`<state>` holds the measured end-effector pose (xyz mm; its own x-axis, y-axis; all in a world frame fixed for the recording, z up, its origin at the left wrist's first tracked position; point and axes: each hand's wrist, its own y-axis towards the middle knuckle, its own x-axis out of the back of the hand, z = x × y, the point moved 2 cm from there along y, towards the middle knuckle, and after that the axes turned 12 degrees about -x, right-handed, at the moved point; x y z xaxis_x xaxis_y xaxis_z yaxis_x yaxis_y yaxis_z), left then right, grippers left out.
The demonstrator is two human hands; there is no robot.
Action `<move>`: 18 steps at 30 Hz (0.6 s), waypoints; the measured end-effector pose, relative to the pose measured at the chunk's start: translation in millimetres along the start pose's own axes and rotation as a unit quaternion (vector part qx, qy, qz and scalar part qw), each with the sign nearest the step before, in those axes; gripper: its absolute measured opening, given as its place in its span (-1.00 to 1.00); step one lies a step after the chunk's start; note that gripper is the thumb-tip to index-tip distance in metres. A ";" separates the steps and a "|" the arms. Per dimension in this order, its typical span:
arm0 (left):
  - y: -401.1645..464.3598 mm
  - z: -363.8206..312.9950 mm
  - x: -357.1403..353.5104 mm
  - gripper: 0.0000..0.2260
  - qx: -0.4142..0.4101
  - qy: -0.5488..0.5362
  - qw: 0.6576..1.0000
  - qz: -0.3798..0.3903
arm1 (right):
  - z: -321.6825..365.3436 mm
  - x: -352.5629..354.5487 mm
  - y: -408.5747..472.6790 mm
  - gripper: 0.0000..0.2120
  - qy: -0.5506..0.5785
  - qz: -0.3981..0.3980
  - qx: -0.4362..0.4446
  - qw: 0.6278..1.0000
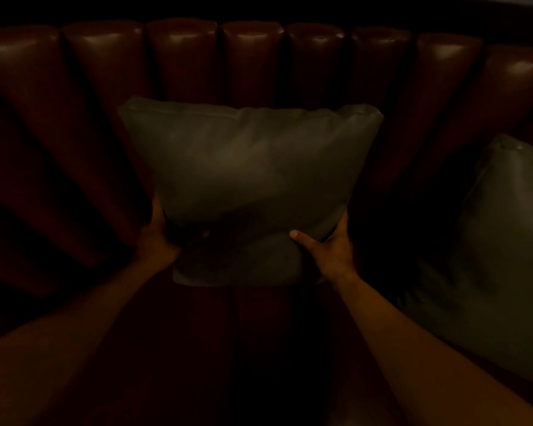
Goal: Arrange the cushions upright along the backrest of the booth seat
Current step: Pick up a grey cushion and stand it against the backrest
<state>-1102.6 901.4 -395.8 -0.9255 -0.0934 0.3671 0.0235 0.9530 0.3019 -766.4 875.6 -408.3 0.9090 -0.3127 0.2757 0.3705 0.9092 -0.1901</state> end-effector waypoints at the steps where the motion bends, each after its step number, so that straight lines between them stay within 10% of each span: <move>1: 2.0 -3.3 -0.5 0.07 0.000 0.014 1.000 -0.005 | 1.7 0.0 2.0 0.12 -0.003 0.001 0.000 1.000; 18: -22.7 -22.7 9.2 0.17 0.103 0.134 0.986 0.004 | 14.3 13.3 4.7 0.18 -0.042 0.034 0.004 0.999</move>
<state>-1103.0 872.4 -379.3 -0.7921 -0.1329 0.5958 -0.0733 0.9897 0.1233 -755.3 879.6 -392.1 0.9125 -0.2260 0.3410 0.3065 0.9298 -0.2040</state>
